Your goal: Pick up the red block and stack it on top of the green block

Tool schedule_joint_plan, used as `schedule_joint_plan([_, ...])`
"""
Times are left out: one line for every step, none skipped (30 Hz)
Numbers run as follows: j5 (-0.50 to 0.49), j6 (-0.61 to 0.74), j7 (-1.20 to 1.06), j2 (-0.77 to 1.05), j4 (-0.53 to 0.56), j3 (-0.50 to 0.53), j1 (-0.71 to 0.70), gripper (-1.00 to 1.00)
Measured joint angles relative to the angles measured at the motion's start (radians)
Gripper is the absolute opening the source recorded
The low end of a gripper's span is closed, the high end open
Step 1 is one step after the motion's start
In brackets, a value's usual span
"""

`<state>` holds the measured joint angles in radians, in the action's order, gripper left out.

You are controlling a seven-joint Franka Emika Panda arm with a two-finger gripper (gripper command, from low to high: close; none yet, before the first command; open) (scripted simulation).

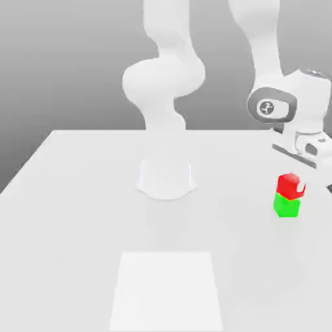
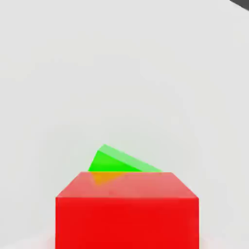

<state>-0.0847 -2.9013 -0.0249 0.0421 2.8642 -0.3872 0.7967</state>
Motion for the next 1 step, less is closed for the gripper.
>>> schedule_joint_plan([0.0,0.0,0.0,0.0,0.0,0.0,0.0,1.0])
